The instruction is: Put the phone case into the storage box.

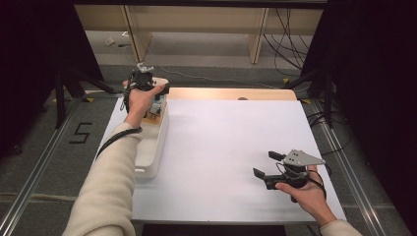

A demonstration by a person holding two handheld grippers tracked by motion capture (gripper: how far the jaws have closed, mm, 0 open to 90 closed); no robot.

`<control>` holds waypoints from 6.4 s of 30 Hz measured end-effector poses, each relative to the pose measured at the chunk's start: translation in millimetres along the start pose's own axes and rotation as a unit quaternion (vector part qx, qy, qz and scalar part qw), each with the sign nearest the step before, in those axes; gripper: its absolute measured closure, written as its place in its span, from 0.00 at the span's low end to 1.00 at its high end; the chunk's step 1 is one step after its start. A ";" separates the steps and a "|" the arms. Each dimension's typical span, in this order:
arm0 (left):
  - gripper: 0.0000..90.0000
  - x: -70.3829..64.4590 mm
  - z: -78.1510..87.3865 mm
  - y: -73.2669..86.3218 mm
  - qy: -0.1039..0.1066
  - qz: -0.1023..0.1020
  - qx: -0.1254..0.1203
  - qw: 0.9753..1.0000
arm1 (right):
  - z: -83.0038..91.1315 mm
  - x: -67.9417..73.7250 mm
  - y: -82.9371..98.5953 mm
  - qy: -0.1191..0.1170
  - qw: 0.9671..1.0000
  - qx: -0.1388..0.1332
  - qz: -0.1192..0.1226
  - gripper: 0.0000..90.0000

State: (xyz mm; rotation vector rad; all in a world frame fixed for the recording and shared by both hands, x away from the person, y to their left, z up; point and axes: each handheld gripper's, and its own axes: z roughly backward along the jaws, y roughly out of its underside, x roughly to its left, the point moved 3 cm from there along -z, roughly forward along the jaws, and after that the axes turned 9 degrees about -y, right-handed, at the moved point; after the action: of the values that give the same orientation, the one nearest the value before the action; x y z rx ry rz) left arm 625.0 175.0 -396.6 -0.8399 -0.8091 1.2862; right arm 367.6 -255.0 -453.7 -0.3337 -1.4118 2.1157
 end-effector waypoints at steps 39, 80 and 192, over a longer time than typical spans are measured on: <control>0.11 3.2 -3.1 5.7 0.007 0.008 0.019 1.000 | -0.8 0.4 -0.5 -0.003 1.000 -0.001 0.002 0.17; 0.11 6.4 -5.9 15.1 0.005 0.003 0.039 0.999 | -2.2 1.0 -0.5 -0.004 1.000 0.000 0.001 0.17; 0.00 6.4 54.0 3.1 0.042 -0.021 0.014 0.999 | -1.8 -0.9 -0.8 0.002 1.000 -0.001 -0.006 0.16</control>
State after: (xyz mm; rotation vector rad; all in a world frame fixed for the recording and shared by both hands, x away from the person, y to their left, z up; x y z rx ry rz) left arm 576.9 185.8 -373.4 -0.8439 -0.7365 1.2146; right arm 369.4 -253.9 -453.9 -0.3295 -1.4097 2.1041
